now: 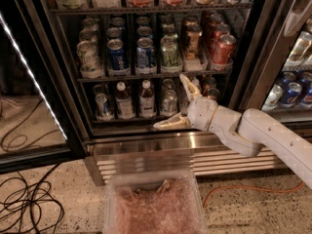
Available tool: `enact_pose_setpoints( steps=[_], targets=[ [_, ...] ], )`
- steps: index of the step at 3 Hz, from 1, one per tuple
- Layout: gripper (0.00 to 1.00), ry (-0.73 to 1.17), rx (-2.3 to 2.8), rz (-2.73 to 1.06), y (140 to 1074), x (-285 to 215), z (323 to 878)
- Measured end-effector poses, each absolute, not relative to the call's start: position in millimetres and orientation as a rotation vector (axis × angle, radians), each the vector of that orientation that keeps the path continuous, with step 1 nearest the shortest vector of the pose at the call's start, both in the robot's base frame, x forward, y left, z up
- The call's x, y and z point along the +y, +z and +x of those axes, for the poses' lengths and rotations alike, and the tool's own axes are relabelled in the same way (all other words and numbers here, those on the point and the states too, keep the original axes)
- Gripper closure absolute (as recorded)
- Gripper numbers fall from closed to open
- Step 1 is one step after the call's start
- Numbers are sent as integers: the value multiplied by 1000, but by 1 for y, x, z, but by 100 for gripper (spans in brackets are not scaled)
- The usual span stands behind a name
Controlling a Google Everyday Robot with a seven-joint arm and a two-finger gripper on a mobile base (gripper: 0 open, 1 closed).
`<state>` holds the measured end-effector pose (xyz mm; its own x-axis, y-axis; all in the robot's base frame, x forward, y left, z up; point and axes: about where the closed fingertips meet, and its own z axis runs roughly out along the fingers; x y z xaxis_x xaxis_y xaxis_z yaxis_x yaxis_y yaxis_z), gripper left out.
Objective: Pick pepsi can from middle shelf of fridge
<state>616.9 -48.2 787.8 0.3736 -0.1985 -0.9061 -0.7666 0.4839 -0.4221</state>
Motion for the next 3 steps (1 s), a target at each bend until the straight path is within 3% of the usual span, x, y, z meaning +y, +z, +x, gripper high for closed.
enact_pose_setpoints(
  steps=[3],
  targets=[
    [0,492,1144,-1069,802,-34,628]
  ],
)
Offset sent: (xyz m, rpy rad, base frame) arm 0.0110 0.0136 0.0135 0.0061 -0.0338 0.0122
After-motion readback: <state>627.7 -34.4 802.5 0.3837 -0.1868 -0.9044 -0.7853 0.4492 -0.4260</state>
